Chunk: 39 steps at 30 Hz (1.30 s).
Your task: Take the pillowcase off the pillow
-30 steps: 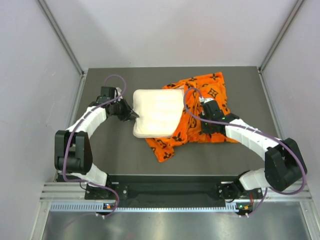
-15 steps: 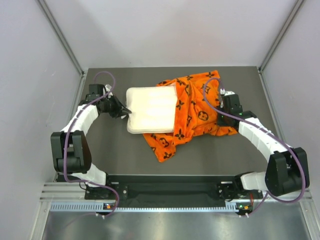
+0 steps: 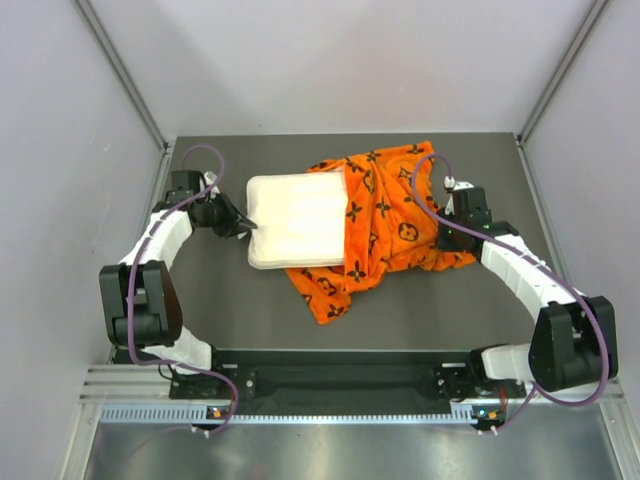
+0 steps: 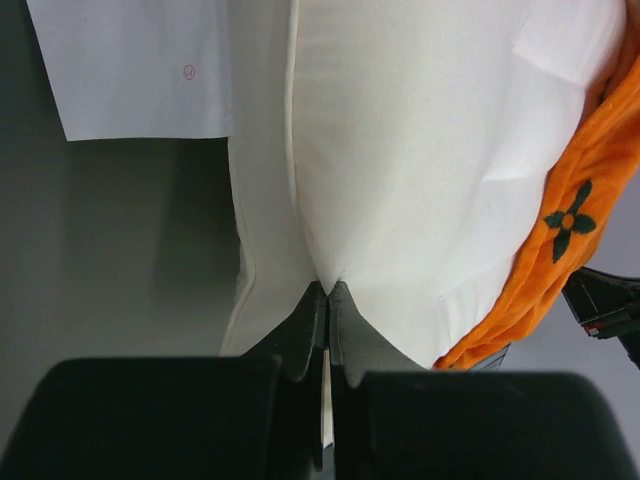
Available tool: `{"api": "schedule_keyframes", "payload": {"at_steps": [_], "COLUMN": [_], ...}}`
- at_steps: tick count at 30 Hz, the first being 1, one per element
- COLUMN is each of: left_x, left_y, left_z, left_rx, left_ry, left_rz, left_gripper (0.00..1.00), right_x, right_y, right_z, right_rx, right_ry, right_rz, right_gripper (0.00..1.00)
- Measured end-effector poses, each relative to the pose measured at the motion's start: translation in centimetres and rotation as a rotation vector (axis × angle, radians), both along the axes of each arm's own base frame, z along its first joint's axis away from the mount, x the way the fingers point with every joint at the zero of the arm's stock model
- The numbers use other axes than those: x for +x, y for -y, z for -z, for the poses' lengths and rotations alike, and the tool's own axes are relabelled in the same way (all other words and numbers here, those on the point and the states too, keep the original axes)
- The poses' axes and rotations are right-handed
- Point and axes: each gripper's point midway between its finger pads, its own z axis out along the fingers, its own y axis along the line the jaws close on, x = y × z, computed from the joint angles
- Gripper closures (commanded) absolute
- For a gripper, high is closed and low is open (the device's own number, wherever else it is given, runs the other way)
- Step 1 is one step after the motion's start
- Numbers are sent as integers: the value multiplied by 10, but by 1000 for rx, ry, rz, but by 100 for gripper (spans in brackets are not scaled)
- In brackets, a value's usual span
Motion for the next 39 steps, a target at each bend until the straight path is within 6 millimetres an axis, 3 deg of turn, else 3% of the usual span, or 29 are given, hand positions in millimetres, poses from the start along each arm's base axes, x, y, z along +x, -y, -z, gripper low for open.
{"api": "schedule_keyframes", "payload": {"at_steps": [1, 3, 4, 8, 12, 16, 18, 23, 29, 30, 33, 34, 35, 36, 37, 39], "left_x": [-1, -3, -4, -6, -10, -16, -19, -23, -27, -28, -30, -30, -31, -31, -31, -31], "left_y": [-1, -3, -4, -8, -9, -9, -9, -10, -10, -10, -10, -10, -10, -10, -10, -10], "left_z": [1, 5, 7, 12, 15, 19, 20, 20, 20, 20, 20, 20, 20, 20, 20, 20], "left_rx": [1, 5, 8, 18, 25, 26, 27, 33, 34, 35, 37, 37, 37, 37, 37, 37], "left_ry": [-3, -11, -15, -24, -21, -23, -23, -18, -15, -15, -13, -12, -11, -10, -10, -9], "left_rz": [-1, -6, -10, -20, -22, -23, -23, -24, -26, -27, -28, -28, -29, -29, -28, -29], "left_gripper": [100, 100, 100, 100, 100, 100, 100, 100, 100, 100, 100, 100, 100, 100, 100, 100], "right_x": [0, 0, 0, -1, 8, 35, 51, 83, 99, 101, 107, 108, 109, 110, 110, 110], "right_y": [0, 1, 2, 5, 2, -4, -9, -24, -38, -40, -45, -47, -48, -51, -52, -53], "right_z": [0, 0, 0, -6, -34, -70, -76, -56, -16, -11, 0, 3, 5, 5, 6, 5], "right_rx": [1, -3, -7, -20, -10, 15, 29, 60, 82, 87, 105, 112, 116, 129, 135, 139], "right_ry": [0, -1, -1, 7, 74, 165, 187, 144, 54, 43, 29, 24, 23, 22, 21, 26], "right_rz": [-4, -13, -16, -28, -38, -44, -54, -85, -119, -125, -136, -139, -145, -148, -148, -157], "right_gripper": [64, 52, 38, 20, 16, 16, 16, 17, 18, 18, 35, 49, 56, 79, 90, 100]}}
